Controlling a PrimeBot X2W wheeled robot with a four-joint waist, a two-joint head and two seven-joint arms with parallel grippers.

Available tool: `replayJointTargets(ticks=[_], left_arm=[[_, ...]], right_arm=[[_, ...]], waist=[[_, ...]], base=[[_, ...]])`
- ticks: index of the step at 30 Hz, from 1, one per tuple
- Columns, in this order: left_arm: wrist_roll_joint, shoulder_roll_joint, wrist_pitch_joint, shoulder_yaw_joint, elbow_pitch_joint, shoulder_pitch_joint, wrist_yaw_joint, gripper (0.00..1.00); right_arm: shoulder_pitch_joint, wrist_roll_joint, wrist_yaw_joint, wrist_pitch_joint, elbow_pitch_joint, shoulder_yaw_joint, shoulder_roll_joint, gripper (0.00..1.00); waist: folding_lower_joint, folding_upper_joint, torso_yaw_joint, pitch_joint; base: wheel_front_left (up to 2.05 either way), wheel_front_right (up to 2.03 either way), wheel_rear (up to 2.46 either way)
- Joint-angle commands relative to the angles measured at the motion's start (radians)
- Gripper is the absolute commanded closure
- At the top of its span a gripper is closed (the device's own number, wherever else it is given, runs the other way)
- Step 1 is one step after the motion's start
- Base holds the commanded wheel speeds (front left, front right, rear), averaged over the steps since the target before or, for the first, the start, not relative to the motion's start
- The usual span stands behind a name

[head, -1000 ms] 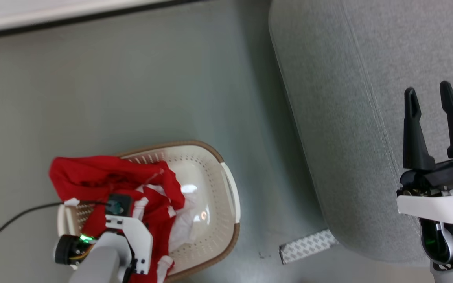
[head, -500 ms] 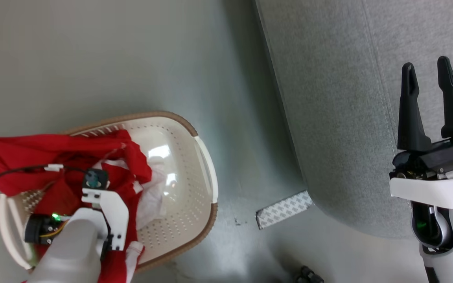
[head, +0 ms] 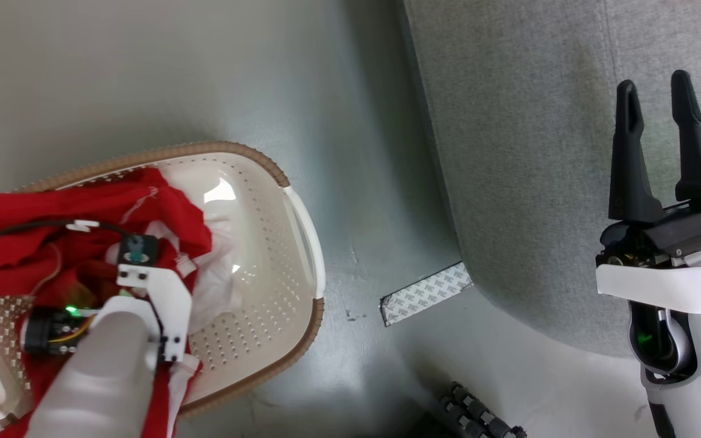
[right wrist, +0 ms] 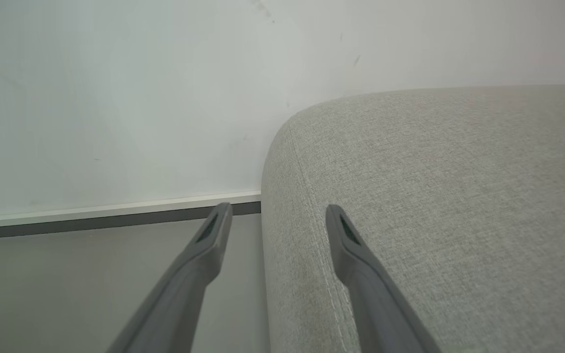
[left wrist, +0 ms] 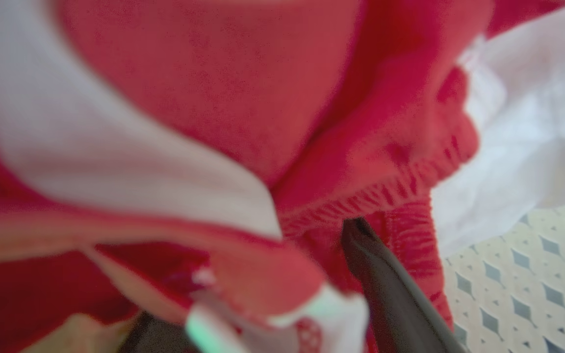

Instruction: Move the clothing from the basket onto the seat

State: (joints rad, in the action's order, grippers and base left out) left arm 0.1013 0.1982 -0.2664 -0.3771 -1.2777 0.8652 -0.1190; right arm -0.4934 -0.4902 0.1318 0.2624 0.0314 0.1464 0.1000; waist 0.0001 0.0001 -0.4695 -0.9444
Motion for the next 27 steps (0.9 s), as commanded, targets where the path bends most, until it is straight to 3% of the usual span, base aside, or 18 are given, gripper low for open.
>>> replayJointTargets(ticks=[1, 2, 10, 17, 22, 27], left_arm=[[-0.006, -0.008, 0.005, -0.005, -0.004, -0.006, -0.003, 0.62], [-0.005, -0.015, 0.008, -0.007, -0.004, -0.013, -0.010, 1.00], [0.016, -0.052, 0.031, -0.012, 0.000, -0.025, -0.018, 1.00], [0.048, -0.097, 0.071, -0.010, 0.002, -0.061, -0.009, 1.00], [0.080, -0.096, 0.106, 0.001, 0.001, -0.090, 0.040, 1.00], [0.112, -0.120, 0.190, 0.002, 0.002, -0.167, 0.103, 1.00]], right_arm=[[-0.010, 0.001, -0.002, 0.003, 0.001, -0.006, 0.004, 0.00], [-0.009, 0.003, -0.002, 0.003, -0.001, -0.007, 0.003, 0.00], [-0.017, 0.010, -0.002, 0.003, -0.010, -0.001, 0.009, 0.00], [0.010, 0.027, -0.002, 0.003, -0.017, -0.014, 0.031, 0.00], [0.031, 0.037, -0.002, 0.003, -0.025, -0.014, 0.049, 0.00], [0.084, 0.048, -0.002, 0.003, -0.051, -0.009, 0.075, 0.00]], waist=[[-0.0001, -0.0001, 0.005, -0.001], [-0.0001, -0.0001, 0.007, 0.000], [-0.0001, -0.0001, 0.019, 0.043], [-0.0001, -0.0001, 0.050, 0.156], [-0.0001, -0.0001, 0.075, 0.247], [-0.0001, -0.0001, 0.118, 0.415]], base=[[0.00, 0.00, 0.00], [0.00, 0.00, 0.00], [0.00, 0.00, 0.00], [0.00, 0.00, 0.00], [0.00, 0.00, 0.00], [0.00, 0.00, 0.00]])
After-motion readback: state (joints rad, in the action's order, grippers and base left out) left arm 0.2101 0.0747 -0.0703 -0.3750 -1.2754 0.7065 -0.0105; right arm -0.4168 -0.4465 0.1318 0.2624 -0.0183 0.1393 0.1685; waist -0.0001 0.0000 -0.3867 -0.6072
